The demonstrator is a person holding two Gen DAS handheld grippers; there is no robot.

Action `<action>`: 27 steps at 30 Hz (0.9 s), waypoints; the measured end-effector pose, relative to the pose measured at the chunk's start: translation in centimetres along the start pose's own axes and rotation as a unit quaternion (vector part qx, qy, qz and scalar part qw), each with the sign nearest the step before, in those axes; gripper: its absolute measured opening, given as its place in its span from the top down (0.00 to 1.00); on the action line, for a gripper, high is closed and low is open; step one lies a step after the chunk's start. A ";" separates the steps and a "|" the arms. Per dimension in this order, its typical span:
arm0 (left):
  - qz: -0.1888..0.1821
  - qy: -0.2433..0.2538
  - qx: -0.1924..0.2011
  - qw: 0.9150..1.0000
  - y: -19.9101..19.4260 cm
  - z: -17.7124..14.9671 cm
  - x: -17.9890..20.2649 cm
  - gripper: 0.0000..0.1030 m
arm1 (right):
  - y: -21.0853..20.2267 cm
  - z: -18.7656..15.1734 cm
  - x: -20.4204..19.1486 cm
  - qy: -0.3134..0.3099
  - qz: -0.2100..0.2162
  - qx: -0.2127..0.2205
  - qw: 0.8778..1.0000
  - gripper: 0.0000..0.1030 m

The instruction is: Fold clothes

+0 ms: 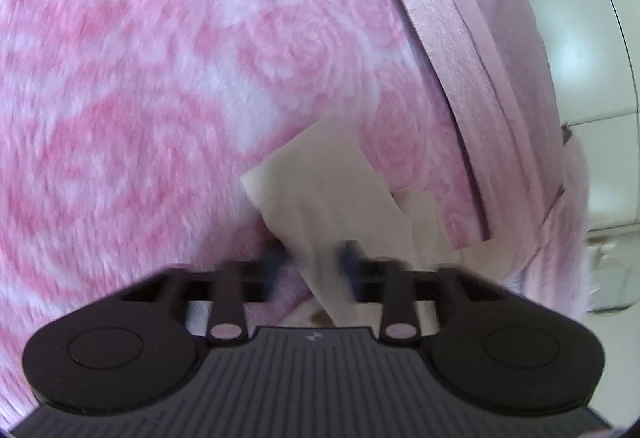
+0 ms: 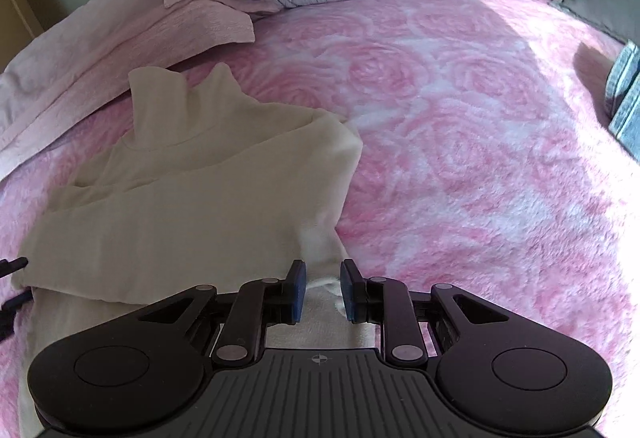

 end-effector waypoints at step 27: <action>-0.049 0.460 -0.153 0.873 4.7 -8.2 11.2 0.88 | 2.5 2.1 -0.9 -0.033 0.057 -0.018 0.998 0.78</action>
Point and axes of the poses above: each gripper's, at about its wrist camera, not at the fingertips, and y roughly the way its jaws point, x to its right, z to its top, the point moved 3 cm from there along y, roughly the way its jaws point, and after that the axes turned 4 degrees about -z, right-handed, at the moved point
